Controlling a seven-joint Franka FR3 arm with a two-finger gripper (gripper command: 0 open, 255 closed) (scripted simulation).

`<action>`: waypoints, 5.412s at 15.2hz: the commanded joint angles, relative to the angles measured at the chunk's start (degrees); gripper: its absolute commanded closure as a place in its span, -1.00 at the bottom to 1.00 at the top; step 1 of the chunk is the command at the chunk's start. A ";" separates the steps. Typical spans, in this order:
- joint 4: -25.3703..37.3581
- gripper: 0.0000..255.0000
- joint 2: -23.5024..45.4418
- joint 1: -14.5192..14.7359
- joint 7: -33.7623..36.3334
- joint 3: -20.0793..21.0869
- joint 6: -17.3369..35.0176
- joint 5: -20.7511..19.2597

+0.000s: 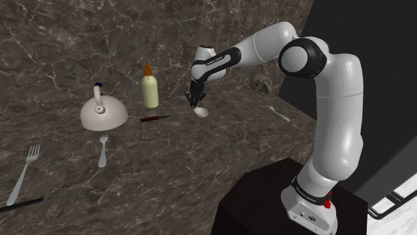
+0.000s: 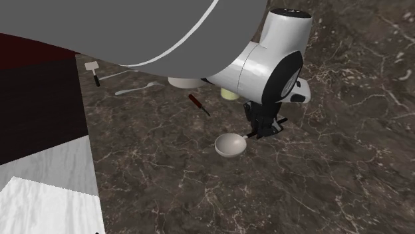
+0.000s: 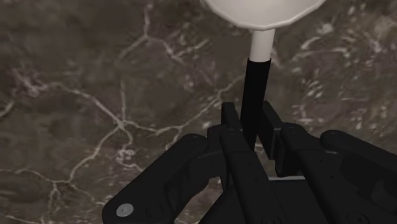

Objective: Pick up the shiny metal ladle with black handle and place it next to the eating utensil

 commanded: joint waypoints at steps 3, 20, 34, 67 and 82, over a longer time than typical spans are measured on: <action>-0.07 1.00 0.04 0.05 -0.01 0.07 0.01 0.03; 4.11 1.00 -4.07 0.04 0.42 0.00 -8.26 -0.16; -0.68 1.00 -11.61 4.62 7.69 1.89 -10.75 -1.68; -11.51 1.00 -14.70 23.46 42.36 13.42 -3.70 -9.87; -14.98 1.00 -10.57 23.88 43.98 12.79 3.70 -11.93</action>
